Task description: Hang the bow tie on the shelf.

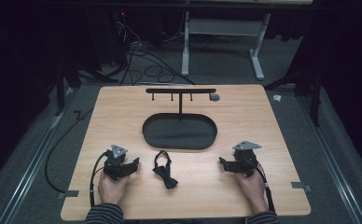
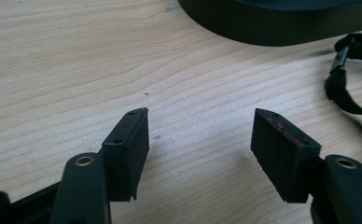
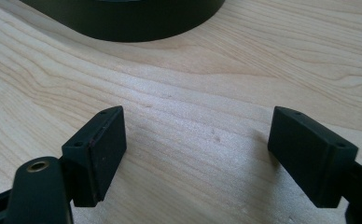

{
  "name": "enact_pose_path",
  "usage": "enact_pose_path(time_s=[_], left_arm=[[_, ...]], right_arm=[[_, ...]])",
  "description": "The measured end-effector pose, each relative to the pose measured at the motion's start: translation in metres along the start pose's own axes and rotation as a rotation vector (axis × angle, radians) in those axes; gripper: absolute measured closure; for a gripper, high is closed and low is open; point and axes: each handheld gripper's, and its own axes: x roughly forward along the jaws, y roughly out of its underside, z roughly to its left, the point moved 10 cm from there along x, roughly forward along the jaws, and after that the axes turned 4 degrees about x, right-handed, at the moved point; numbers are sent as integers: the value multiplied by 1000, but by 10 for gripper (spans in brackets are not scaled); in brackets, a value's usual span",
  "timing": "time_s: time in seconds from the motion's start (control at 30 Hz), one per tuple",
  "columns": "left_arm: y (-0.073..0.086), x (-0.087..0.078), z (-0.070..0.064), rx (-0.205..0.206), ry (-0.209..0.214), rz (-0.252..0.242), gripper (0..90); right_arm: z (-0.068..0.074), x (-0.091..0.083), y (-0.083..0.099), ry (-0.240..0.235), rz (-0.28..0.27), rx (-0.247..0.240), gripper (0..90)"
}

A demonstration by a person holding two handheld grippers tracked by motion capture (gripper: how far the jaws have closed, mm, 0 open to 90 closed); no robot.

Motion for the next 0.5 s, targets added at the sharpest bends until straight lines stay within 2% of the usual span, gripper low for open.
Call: enact_pose_path(time_s=[0.3,0.5], left_arm=[[-8,-2,-16,31,62,12,419],[-17,-5,-28,68,87,7,445]], right_arm=[[0,0,0,0,0,0,206],[0,0,0,-1,0,-1,206]])
